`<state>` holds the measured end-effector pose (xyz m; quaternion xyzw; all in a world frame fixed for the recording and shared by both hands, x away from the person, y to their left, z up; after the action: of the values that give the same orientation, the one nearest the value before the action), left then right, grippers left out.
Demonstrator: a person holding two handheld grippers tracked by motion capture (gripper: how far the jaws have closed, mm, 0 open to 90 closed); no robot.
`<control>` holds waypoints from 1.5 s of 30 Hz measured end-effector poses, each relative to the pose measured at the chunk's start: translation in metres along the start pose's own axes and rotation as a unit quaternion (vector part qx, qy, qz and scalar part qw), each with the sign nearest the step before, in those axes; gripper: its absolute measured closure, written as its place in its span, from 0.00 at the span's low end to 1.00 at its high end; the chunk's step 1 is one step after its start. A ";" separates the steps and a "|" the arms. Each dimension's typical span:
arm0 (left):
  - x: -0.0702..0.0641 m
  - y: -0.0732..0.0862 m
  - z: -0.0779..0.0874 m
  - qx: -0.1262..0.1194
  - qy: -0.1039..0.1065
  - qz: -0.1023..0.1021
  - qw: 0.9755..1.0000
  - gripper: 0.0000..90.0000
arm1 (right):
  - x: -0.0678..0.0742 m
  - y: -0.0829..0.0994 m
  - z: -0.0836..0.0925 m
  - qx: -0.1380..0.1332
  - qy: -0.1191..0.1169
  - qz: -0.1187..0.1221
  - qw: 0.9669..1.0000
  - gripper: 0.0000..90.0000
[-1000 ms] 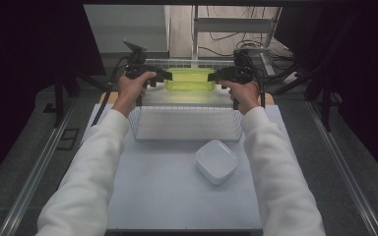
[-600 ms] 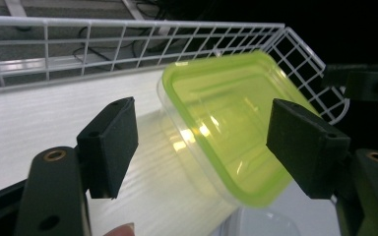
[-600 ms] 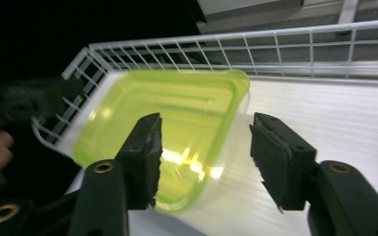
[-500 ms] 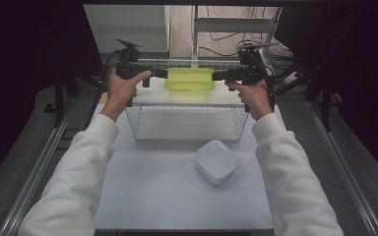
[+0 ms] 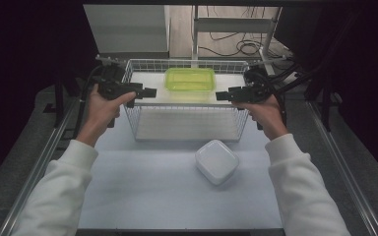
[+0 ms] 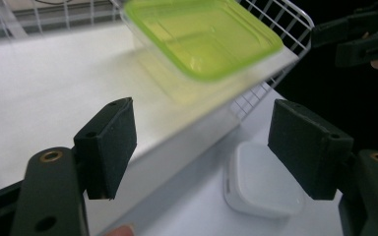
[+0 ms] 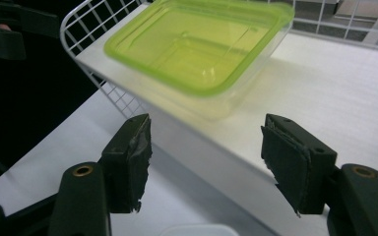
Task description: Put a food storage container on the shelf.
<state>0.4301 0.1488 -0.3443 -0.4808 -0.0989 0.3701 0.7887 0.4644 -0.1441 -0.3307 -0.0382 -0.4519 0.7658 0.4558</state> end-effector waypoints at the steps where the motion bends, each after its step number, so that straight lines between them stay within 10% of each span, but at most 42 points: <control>1: -0.001 0.003 0.001 0.001 0.001 -0.001 1.000 0.28 | 0.001 0.006 0.003 0.000 -0.001 0.004 1.000 0.39; 24: -0.036 0.124 0.007 0.059 -0.009 -0.007 0.998 0.28 | -0.017 0.138 0.017 0.070 -0.012 0.008 0.997 0.39; 45: -0.030 0.164 0.000 0.108 -0.023 0.005 0.994 0.29 | -0.030 0.171 0.008 0.110 0.011 -0.012 0.994 0.39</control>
<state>0.3292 0.1718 -0.4746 -0.3843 -0.0738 0.3934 0.8319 0.3650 -0.2013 -0.4613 0.0087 -0.3606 0.8048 0.4715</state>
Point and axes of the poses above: each handheld gripper's, and its own axes: z roughly backward along the jaws, y roughly out of its underside, x roughly to its left, the point moved 7 cm from there along -z, roughly forward along the jaws, and after that the axes turned 9 degrees about -z, right-handed, at the moved point
